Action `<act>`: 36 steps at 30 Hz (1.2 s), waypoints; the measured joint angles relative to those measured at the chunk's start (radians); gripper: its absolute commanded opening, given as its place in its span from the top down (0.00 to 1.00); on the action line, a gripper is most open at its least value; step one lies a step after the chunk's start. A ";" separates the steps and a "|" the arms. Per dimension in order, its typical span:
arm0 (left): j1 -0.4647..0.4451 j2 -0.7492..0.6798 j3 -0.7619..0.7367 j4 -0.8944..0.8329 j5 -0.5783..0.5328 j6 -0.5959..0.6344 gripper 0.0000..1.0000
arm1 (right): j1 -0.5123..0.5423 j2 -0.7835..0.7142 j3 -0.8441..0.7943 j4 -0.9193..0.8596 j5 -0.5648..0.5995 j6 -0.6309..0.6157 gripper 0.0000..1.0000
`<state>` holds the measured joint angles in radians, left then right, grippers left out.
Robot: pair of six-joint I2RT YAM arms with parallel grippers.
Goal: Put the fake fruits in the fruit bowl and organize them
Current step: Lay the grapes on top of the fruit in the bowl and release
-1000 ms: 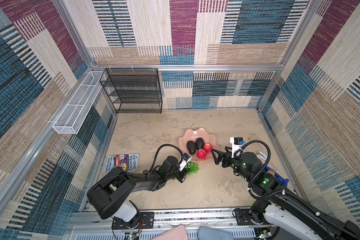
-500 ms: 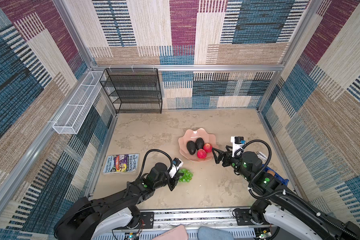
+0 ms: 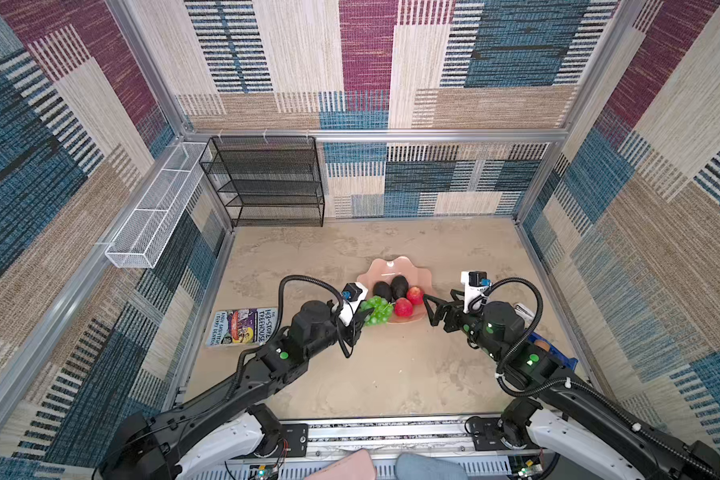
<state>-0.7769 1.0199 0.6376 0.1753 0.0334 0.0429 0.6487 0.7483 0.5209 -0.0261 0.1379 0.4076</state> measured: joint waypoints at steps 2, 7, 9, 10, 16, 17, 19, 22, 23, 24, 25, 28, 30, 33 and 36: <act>0.002 0.080 0.072 0.008 -0.002 0.029 0.69 | 0.000 -0.018 0.000 -0.002 0.001 0.000 0.00; 0.018 0.262 0.203 0.031 0.001 0.075 0.69 | 0.000 -0.067 0.000 -0.018 0.011 0.003 0.00; 0.031 0.332 0.242 0.045 0.005 0.089 0.69 | 0.000 -0.082 0.000 -0.029 0.014 0.004 0.00; 0.039 0.371 0.261 0.052 0.008 0.092 0.69 | 0.000 -0.089 0.000 -0.035 0.017 0.006 0.00; 0.090 0.563 0.324 0.133 0.039 0.088 0.69 | 0.000 -0.109 -0.010 -0.052 0.029 0.011 0.00; 0.093 0.589 0.336 0.139 0.045 0.087 0.69 | 0.000 -0.109 -0.011 -0.053 0.030 0.011 0.00; 0.093 0.646 0.363 0.167 0.060 0.082 0.69 | 0.000 -0.109 -0.012 -0.055 0.030 0.011 0.00; 0.092 0.714 0.386 0.205 0.084 0.069 0.68 | 0.000 -0.109 -0.012 -0.056 0.031 0.011 0.00; 0.092 0.729 0.387 0.214 0.090 0.065 0.67 | -0.001 -0.109 -0.012 -0.056 0.031 0.011 0.00; 0.092 0.747 0.388 0.219 0.104 0.064 0.65 | -0.001 -0.109 -0.012 -0.056 0.031 0.011 0.00; 0.092 0.761 0.389 0.222 0.105 0.063 0.63 | -0.001 -0.109 -0.012 -0.057 0.034 0.011 0.00; 0.097 0.798 0.401 0.232 0.129 0.057 0.53 | -0.001 -0.109 -0.012 -0.062 0.040 0.010 0.00; 0.102 0.817 0.409 0.240 0.139 0.050 0.46 | -0.002 -0.109 -0.011 -0.062 0.046 0.010 0.00; 0.112 0.839 0.415 0.239 0.174 0.029 0.18 | -0.002 -0.106 -0.011 -0.062 0.046 0.009 0.00; 0.120 0.846 0.421 0.239 0.214 0.008 0.01 | -0.003 -0.100 -0.011 -0.063 0.046 0.005 0.00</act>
<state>-0.6567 1.8664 1.0584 0.4141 0.2470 0.0513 0.6456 0.6479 0.5095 -0.0887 0.1841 0.4129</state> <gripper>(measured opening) 0.943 0.995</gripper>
